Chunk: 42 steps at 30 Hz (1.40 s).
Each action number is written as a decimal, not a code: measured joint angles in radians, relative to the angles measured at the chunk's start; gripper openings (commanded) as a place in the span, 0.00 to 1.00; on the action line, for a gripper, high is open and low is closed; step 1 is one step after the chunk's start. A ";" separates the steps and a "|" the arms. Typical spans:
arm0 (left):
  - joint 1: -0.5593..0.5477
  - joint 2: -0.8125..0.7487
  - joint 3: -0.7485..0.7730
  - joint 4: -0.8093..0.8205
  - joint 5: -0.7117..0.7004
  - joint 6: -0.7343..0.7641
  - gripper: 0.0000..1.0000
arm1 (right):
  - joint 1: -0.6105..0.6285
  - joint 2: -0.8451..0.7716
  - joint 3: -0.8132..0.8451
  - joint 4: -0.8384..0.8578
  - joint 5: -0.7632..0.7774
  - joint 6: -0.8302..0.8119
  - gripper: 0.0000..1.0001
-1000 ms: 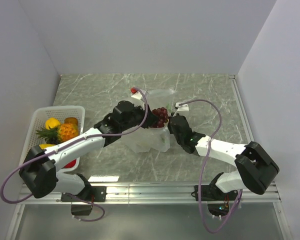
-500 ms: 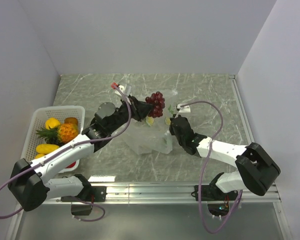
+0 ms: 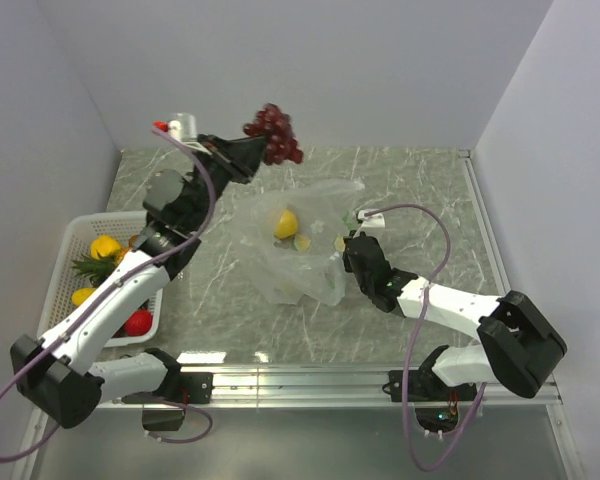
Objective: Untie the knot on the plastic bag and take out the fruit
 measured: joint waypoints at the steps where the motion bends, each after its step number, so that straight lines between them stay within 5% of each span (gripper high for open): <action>1: 0.021 -0.019 0.000 -0.028 -0.031 -0.004 0.01 | 0.000 -0.001 0.000 -0.006 0.004 0.000 0.00; 7: 0.092 -0.137 0.000 -0.336 -0.400 0.008 0.01 | 0.000 -0.045 0.000 -0.039 0.014 -0.005 0.00; 18: 0.409 -0.178 -0.141 -0.950 -0.914 -0.042 0.06 | 0.000 -0.092 0.001 -0.062 0.034 -0.023 0.00; 22: 0.547 -0.189 -0.228 -1.043 -0.940 -0.069 0.09 | 0.000 -0.099 0.002 -0.072 0.036 -0.027 0.00; 25: 0.589 -0.196 -0.260 -1.088 -0.948 -0.090 0.42 | 0.000 -0.122 0.002 -0.083 0.039 -0.035 0.00; 29: 0.592 -0.236 -0.281 -1.092 -0.958 -0.086 0.73 | 0.000 -0.165 0.016 -0.095 0.049 -0.054 0.00; 35: 0.594 -0.277 -0.281 -1.046 -0.893 -0.042 0.88 | 0.008 -0.220 0.070 -0.102 0.087 -0.113 0.00; 42: 0.520 -0.365 -0.244 -0.944 -0.581 0.047 0.92 | 0.022 -0.253 0.093 -0.076 0.110 -0.189 0.00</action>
